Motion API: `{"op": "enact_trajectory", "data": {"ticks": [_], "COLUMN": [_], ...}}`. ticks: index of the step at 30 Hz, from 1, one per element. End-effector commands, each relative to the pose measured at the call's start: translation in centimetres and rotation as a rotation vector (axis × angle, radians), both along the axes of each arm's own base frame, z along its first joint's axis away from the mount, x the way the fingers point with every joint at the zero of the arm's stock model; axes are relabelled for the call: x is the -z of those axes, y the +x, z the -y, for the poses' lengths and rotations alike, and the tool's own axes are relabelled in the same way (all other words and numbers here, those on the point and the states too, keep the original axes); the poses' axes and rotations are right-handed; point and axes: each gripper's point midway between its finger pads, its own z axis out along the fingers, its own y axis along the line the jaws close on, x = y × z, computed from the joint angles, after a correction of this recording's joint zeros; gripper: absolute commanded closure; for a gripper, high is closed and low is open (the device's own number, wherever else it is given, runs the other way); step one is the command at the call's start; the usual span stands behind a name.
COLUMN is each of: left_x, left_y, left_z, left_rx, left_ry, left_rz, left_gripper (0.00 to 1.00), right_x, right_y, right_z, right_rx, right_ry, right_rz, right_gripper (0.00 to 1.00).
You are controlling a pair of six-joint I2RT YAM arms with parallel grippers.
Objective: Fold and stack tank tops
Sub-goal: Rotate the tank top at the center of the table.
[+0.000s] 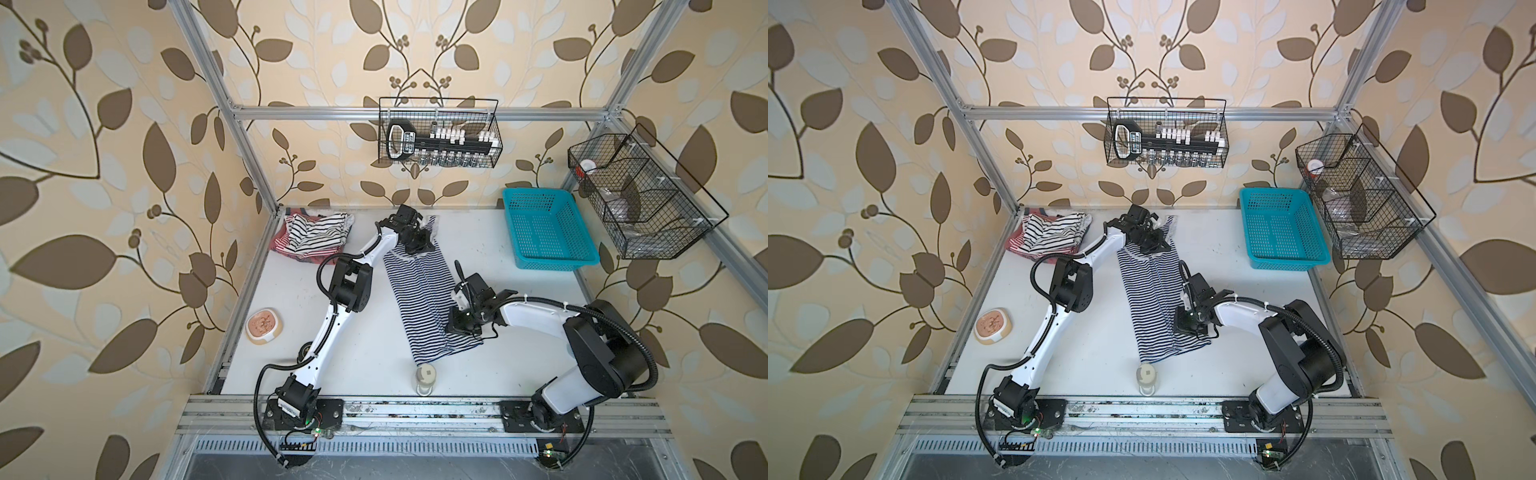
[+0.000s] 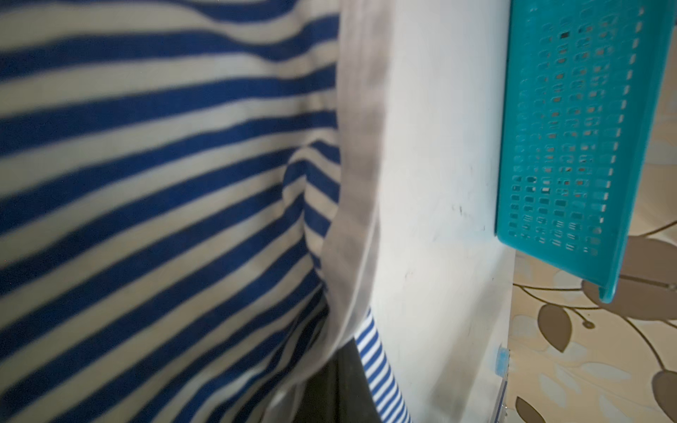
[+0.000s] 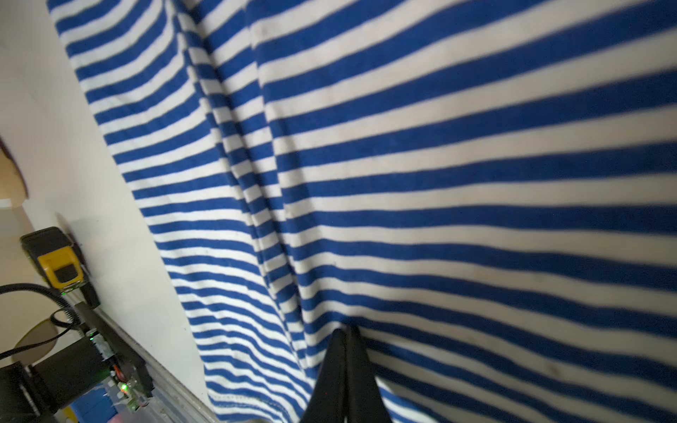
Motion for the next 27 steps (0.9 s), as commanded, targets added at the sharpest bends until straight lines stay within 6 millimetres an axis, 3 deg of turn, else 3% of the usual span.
{"op": "enact_trajectory", "data": {"ticks": [1, 8, 12, 14, 18, 22, 27], "left_x": [-0.4, -2.3, -4.5, -6.1, -11.3, -17.1, -22.4], "left_y": [1.5, 3.3, 2.8, 2.4, 1.7, 1.4, 0.4], "left_z": [1.4, 1.5, 1.3, 1.0, 0.1, -0.7, -1.4], "left_rx": [-0.025, -0.045, -0.035, -0.038, -0.064, -0.084, -0.092], "left_ry": [-0.059, -0.096, -0.111, -0.113, -0.114, -0.117, -0.135], "left_rz": [0.054, 0.150, 0.148, 0.159, 0.237, 0.331, 0.405], "left_gripper": [1.00, 0.97, 0.98, 0.93, 0.79, 0.68, 0.64], "right_x": [3.7, 4.0, 3.6, 3.2, 1.7, -1.0, -4.9], "right_y": [-3.8, -3.4, -3.3, -3.1, -2.3, -0.6, 1.9], "right_z": [1.0, -0.9, -1.4, -1.5, -1.5, -1.5, -0.5], "right_rx": [0.016, -0.014, -0.026, -0.025, -0.021, -0.014, 0.024], "right_ry": [-0.092, -0.085, -0.083, -0.082, -0.075, -0.060, -0.018], "right_rz": [-0.175, -0.181, -0.168, -0.154, -0.105, -0.022, 0.081], "right_gripper": [0.93, 0.92, 0.90, 0.89, 0.88, 0.85, 0.80]}}
